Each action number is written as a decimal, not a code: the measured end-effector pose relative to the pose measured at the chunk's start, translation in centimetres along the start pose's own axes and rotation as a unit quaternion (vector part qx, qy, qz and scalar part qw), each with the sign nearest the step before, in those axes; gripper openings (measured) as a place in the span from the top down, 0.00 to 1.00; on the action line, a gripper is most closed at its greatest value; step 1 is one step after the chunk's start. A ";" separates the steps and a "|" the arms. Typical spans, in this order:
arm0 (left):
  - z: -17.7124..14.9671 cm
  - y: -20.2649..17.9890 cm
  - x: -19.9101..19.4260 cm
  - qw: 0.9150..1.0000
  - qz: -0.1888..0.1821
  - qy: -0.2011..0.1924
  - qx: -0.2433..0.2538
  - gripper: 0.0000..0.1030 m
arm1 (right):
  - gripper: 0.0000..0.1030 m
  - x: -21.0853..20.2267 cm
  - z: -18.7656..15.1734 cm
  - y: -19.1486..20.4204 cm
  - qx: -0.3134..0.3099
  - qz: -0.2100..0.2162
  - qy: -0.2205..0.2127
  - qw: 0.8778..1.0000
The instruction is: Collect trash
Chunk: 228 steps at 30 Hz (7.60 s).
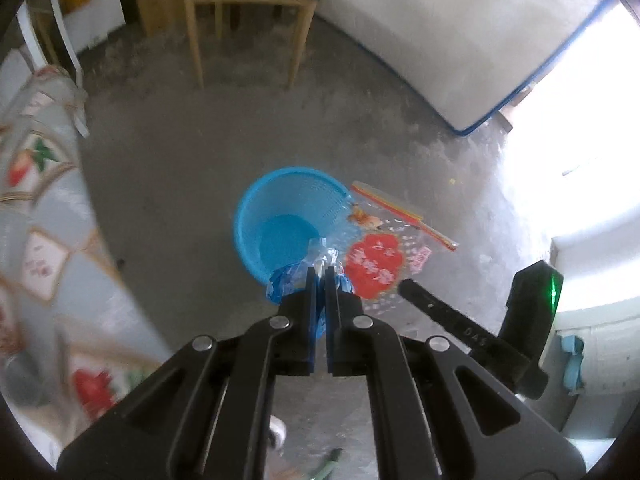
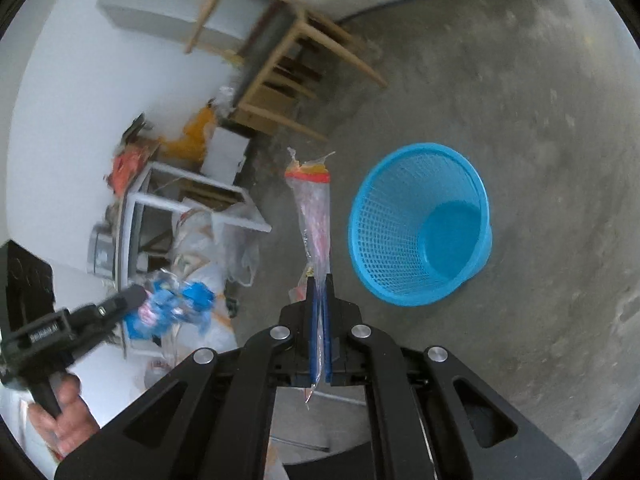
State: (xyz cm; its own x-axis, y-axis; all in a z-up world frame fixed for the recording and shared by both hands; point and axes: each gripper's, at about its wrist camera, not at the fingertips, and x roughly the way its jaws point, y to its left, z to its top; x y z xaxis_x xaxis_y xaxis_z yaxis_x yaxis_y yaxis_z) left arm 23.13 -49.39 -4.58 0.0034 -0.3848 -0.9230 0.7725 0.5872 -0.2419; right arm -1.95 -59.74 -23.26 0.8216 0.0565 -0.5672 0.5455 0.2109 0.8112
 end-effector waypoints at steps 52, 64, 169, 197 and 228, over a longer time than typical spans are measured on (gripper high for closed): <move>-48.1 25.9 -29.3 0.866 0.179 -0.364 -0.292 0.12 | 0.55 5.0 -33.3 31.2 -0.449 0.116 0.331 0.822; -50.8 26.8 -25.9 0.878 0.114 -0.373 -0.278 0.12 | 0.73 14.7 -41.9 33.6 -0.490 -0.014 0.399 0.775; -37.6 -0.6 -13.5 0.818 0.400 -0.297 0.288 1.00 | 0.96 -7.9 -16.1 19.9 -0.294 0.038 0.078 0.952; -7.1 -1.6 -7.4 0.983 0.033 -0.167 0.061 1.00 | 0.96 -6.1 -3.2 5.0 -0.114 -0.039 0.009 0.993; -6.2 -1.3 -7.8 0.980 0.056 -0.176 0.078 0.42 | 0.63 7.1 5.2 -6.5 -0.063 -0.180 0.039 0.981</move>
State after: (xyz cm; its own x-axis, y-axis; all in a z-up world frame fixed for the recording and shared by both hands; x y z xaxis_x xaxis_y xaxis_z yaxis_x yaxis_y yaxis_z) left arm 18.20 -42.72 1.07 0.2911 -0.5615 -0.7746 0.8427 0.5337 -0.0702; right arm 1.15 -65.83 -31.83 0.5612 0.0303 -0.8271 0.7691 0.3501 0.5347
